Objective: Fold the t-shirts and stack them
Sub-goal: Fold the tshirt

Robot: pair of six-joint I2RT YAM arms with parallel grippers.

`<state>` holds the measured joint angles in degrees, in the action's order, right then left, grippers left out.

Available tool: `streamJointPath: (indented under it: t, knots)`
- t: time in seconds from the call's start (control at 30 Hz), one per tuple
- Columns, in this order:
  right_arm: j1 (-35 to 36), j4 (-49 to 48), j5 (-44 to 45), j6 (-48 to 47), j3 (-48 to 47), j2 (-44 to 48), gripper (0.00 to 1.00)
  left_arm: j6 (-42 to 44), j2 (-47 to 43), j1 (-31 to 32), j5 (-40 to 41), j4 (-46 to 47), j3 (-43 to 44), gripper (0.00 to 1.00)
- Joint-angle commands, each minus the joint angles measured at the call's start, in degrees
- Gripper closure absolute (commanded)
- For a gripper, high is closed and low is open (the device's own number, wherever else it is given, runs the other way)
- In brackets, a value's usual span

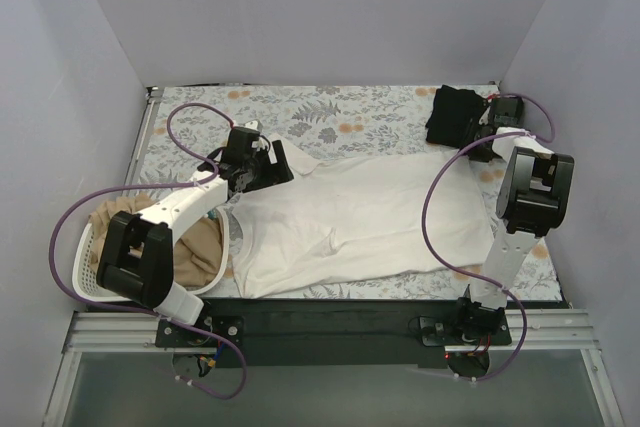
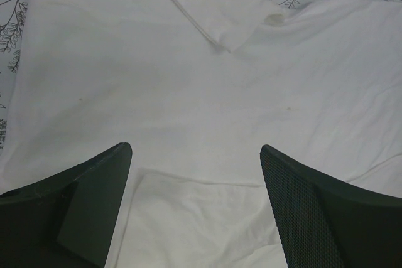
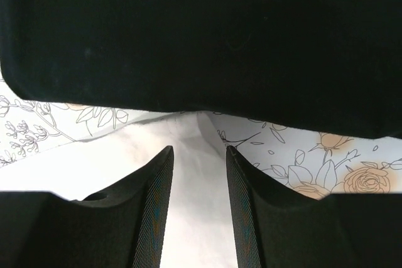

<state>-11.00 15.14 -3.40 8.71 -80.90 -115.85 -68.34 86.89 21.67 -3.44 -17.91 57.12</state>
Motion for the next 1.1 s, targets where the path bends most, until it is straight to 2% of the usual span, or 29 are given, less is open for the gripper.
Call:
streamJointPath:
  t: [0.0, 0.47, 0.57, 0.6, 0.77, 0.8, 1.0, 1.07]
  knots:
    - [0.11, -2.83, 1.90, -1.06, -2.24, -1.04, 0.54, 0.92, -1.99, -0.49, -0.95, 0.60, -0.61, 0.17]
    - [0.11, -3.71, -1.87, -1.59, -5.76, -4.99, 0.54, 0.66, -1.55, -0.58, -1.66, 0.51, -0.43, 0.17]
    - [0.11, -3.62, -2.31, -1.94, -5.14, -5.09, 0.66, 1.10, -1.73, -0.58, -1.04, 0.07, -0.35, 0.17]
    - [0.11, -3.62, -2.58, -1.86, -4.79, -4.91, 0.74, 1.19, -1.73, -0.66, -0.87, -0.02, -0.26, 0.17]
    - [0.11, -3.71, -1.87, -0.63, -3.74, -3.15, 0.92, 1.80, -0.94, -0.75, -0.78, -0.37, 0.88, 0.17]
    - [0.11, -3.80, -1.87, -0.54, -3.74, -2.89, 0.99, 1.89, -0.59, -0.84, -0.60, -0.37, 1.23, 0.17]
    - [0.02, -4.41, -1.87, 1.83, -1.19, 1.41, 0.99, 1.19, 3.97, -2.94, 2.65, -1.86, 7.20, 0.18]
    - [0.02, -4.59, -2.84, 2.45, -0.31, 2.82, 0.99, 1.36, 5.82, -4.17, 6.15, -1.60, 10.37, 0.19]
